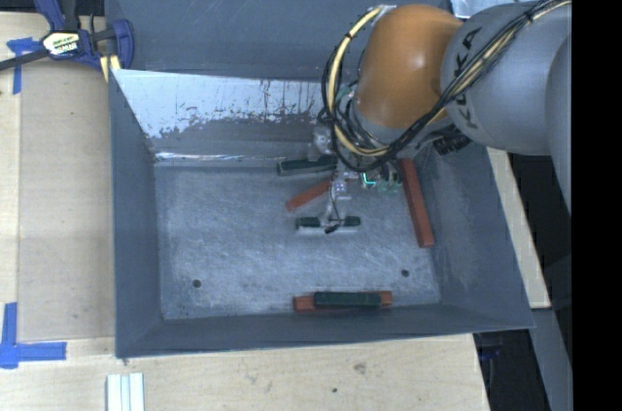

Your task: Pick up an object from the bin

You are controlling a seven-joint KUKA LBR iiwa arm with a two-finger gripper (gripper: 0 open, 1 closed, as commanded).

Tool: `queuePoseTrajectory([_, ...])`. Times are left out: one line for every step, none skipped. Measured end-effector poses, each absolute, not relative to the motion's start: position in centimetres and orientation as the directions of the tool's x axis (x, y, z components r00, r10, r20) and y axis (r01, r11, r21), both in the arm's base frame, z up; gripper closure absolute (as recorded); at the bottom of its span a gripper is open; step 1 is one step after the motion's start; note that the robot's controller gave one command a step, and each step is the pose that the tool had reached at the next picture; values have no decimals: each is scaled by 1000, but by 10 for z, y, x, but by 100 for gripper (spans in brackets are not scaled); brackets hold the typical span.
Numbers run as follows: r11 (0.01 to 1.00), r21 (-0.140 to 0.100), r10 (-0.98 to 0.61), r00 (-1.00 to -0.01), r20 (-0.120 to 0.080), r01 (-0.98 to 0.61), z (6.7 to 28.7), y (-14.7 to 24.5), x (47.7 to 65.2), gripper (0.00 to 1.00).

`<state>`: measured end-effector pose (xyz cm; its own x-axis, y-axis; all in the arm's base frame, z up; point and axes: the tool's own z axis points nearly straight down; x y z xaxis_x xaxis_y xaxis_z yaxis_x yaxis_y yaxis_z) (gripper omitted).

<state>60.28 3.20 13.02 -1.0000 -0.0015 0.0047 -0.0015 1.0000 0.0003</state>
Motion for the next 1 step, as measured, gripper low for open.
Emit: queuePoseTrajectory([901,0,-435,-901,-2,-435,70,64,582,0])
